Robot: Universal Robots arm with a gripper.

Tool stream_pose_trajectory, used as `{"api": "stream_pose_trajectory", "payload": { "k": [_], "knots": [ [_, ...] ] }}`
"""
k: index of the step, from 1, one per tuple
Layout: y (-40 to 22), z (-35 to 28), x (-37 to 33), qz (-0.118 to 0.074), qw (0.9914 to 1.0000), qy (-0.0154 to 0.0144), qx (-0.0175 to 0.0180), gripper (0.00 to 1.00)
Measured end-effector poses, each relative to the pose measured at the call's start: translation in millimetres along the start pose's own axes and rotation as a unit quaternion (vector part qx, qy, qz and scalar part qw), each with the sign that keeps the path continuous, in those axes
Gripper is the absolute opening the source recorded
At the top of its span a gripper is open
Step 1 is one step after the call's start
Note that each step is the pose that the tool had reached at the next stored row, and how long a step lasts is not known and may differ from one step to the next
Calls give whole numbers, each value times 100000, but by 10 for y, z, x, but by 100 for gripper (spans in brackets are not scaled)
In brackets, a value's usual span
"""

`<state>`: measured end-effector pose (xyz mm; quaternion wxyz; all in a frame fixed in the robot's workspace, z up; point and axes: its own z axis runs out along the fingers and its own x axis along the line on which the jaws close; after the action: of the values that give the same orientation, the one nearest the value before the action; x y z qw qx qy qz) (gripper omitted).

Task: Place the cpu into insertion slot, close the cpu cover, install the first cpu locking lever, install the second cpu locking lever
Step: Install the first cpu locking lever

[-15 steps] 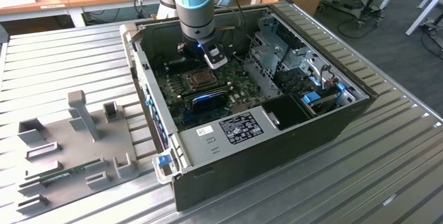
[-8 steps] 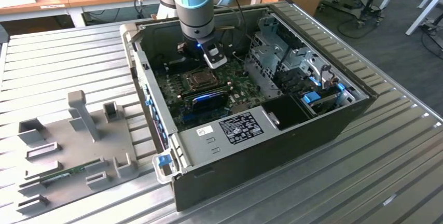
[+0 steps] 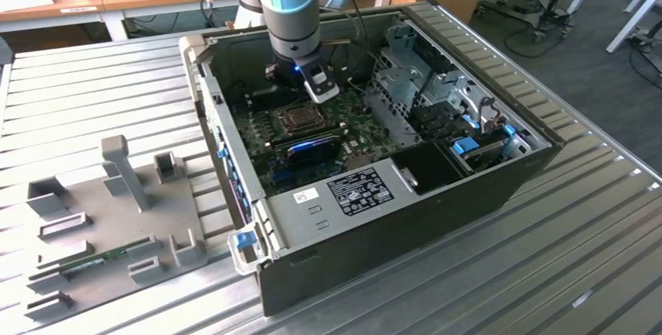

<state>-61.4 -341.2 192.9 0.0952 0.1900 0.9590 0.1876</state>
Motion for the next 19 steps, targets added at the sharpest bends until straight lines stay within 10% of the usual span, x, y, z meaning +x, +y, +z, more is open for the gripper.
{"api": "stream_pose_trajectory", "payload": {
  "k": [19],
  "knots": [
    [-59, 36, -13, -16, 100000, 0, 8, 10]
  ]
}}
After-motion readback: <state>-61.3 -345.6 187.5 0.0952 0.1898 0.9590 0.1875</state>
